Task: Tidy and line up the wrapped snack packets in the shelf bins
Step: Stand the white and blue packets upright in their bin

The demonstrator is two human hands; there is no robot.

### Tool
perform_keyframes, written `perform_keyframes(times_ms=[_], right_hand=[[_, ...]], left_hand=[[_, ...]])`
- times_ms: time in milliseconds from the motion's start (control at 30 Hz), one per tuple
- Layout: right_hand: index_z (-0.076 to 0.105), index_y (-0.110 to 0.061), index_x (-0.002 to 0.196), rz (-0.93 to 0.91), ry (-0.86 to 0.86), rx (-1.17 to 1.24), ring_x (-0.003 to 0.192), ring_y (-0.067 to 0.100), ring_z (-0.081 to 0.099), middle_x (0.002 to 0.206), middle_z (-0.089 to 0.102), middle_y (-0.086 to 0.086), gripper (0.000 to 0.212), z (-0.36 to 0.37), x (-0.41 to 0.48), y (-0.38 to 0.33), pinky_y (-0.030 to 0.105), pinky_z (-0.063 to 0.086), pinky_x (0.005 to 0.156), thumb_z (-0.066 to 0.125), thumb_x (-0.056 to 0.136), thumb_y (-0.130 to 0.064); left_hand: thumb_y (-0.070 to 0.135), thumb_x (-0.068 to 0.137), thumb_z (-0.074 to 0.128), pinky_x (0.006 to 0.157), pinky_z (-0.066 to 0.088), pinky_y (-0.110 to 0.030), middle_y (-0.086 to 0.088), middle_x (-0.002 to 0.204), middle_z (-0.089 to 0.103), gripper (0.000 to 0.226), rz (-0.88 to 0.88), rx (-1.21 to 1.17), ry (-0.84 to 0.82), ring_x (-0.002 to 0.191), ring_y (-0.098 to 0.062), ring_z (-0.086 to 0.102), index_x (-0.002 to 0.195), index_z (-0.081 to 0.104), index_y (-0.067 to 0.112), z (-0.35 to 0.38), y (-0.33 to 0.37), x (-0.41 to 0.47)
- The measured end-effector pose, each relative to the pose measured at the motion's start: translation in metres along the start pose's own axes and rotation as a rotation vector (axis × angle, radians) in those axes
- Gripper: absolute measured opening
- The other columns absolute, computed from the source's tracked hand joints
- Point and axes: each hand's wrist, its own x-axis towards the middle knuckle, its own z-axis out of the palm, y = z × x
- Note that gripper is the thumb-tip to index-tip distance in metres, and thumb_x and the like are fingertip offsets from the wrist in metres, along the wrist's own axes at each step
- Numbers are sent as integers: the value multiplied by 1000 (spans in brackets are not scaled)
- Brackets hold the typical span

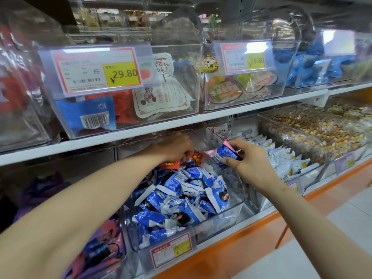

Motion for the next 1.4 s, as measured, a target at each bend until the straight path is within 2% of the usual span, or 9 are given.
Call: perform_keyframes(times_ms=[167,233,400,533,633,933,1133,1267,1400], right_hand=[[65,-19,105,-2,-6,-7,76,16,62,83,65,-6,26,-1,0,-1,34,52,72,73,80,-21],[65,-19,107,-2,-11,-5,77,15,62,85,65,-5,28,0,1,-1,33,52,72,73,80,-21],[64,-20,108,4,-23,3,79,15,63,88,66,-5,28,-1,1,0,37,54,76,73,81,-20],[64,-19,107,3,-19,7,81,17,63,92,68,-1,28,-2,1,1,40,53,77,72,80,-21],[64,-19,105,12,-19,14,82,16,62,91,67,-2,27,-1,1,2,38,52,78,72,80,-19],[64,-20,104,37,-2,38,78,15,63,90,69,-1,24,-1,4,4,38,53,75,72,81,-21],[64,-20,108,21,-14,16,81,14,62,95,68,-2,28,0,5,2,35,52,78,71,82,-22],[63,-20,111,17,-29,17,85,16,63,97,68,-2,30,1,4,-1,36,52,80,71,82,-20],[63,-19,112,-8,-43,22,83,14,61,94,65,-4,31,2,2,-7,29,51,78,70,82,-19]], left_hand=[[2,82,64,68,41,-21,5,85,57,21,-113,-144,-68,87,-15,62,75,58,21,5,-2,3],[5,80,67,68,43,-27,5,81,59,20,-146,-213,-78,83,-16,60,88,59,21,3,3,4],[3,81,66,60,40,-22,6,76,58,57,-206,-345,-97,70,-7,56,127,41,26,11,12,14],[2,78,69,71,44,-26,6,74,57,56,-221,-403,-128,77,-13,56,126,46,19,7,10,17],[1,78,70,65,40,-18,4,81,58,50,-238,-418,-122,82,-14,55,123,54,14,6,8,18],[14,80,70,72,41,-21,1,101,65,35,-286,-383,32,87,-10,56,114,64,15,23,15,28],[14,77,73,65,37,-18,10,79,61,9,-283,-389,148,78,-6,57,83,69,18,26,12,18],[12,78,70,59,29,-4,15,78,57,7,-284,-356,222,73,4,49,82,69,18,14,16,-2],[12,76,71,64,38,-17,10,79,64,16,-273,-347,283,71,-1,53,75,66,27,-2,17,-32]])
